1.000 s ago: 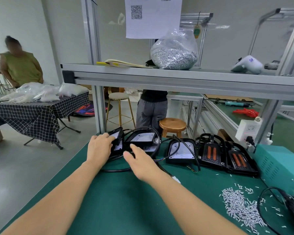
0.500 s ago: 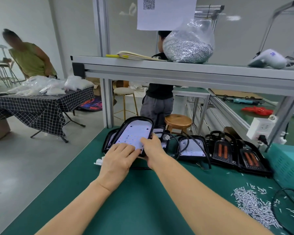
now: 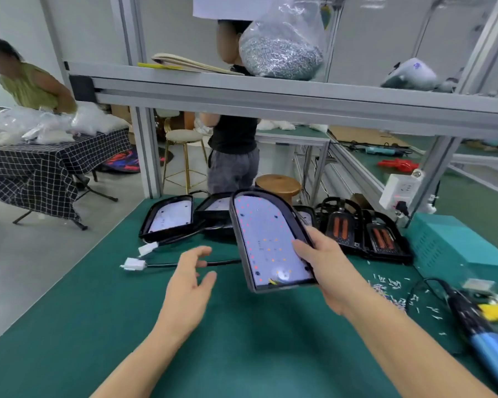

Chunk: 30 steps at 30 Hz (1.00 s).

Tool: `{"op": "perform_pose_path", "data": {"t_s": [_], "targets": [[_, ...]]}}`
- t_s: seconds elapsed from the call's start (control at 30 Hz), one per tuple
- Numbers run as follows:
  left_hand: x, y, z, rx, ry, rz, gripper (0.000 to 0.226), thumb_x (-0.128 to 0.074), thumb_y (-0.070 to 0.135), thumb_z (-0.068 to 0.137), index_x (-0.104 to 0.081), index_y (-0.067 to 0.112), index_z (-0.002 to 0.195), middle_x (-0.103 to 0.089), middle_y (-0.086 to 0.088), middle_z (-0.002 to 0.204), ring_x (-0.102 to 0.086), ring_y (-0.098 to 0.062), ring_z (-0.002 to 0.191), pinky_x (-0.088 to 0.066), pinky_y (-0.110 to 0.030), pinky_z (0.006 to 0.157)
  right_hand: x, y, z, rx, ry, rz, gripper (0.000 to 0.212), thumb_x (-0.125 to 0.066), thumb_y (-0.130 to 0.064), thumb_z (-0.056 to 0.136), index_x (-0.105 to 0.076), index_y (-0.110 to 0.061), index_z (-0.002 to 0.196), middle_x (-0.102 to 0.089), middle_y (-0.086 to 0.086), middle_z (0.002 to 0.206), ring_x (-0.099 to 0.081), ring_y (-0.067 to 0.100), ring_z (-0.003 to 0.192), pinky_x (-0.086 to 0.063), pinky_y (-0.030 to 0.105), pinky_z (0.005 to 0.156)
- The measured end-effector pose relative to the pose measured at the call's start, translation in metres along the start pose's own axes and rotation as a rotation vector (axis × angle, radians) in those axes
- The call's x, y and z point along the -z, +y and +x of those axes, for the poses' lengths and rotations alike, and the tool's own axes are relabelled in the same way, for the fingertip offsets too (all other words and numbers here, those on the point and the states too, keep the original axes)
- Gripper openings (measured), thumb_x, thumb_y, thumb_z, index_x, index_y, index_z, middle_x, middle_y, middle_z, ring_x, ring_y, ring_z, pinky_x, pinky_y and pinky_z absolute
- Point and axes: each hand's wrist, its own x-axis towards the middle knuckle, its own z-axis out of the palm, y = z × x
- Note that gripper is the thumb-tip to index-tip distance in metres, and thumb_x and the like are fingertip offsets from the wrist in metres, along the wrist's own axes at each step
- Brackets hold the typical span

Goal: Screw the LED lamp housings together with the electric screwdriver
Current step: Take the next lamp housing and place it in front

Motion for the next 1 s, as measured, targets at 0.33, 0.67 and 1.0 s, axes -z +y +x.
{"op": "perform_pose_path", "data": {"t_s": [0.33,0.67,1.0], "targets": [[-0.039,-0.026,0.027,0.0,-0.174,0.801,0.048,-0.041,0.007,0.092,-0.041,0.019,0.139,-0.044,0.005,0.143,-0.036,-0.022,0.128,-0.029,-0.035,0.102,0.055,0.055,-0.069,-0.184,0.014,-0.241,0.037,-0.046,-0.003,0.1,-0.062,-0.032,0.116,-0.072,-0.019,0.103,-0.066,-0.006,0.085,-0.043,0.006,0.061],[-0.025,-0.031,0.065,-0.121,-0.225,1.021,0.051,-0.051,0.0,0.081,-0.061,0.026,0.123,-0.049,0.009,0.14,-0.037,-0.021,0.127,-0.027,-0.034,0.099,0.065,0.066,-0.084,-0.245,0.098,-0.37,0.034,-0.044,-0.006,0.099,-0.06,-0.031,0.115,-0.067,-0.011,0.113,-0.062,0.011,0.103,-0.047,0.026,0.085],[-0.066,0.028,-0.026,0.225,-0.223,-0.05,0.016,-0.051,0.028,0.097,-0.065,0.023,0.102,-0.064,-0.002,0.109,-0.058,-0.021,0.102,-0.041,-0.027,0.088,0.062,0.071,-0.086,-0.292,0.166,-0.406,0.031,-0.039,-0.005,0.099,-0.056,-0.023,0.116,-0.064,-0.002,0.115,-0.059,0.022,0.107,-0.046,0.029,0.089]]}}
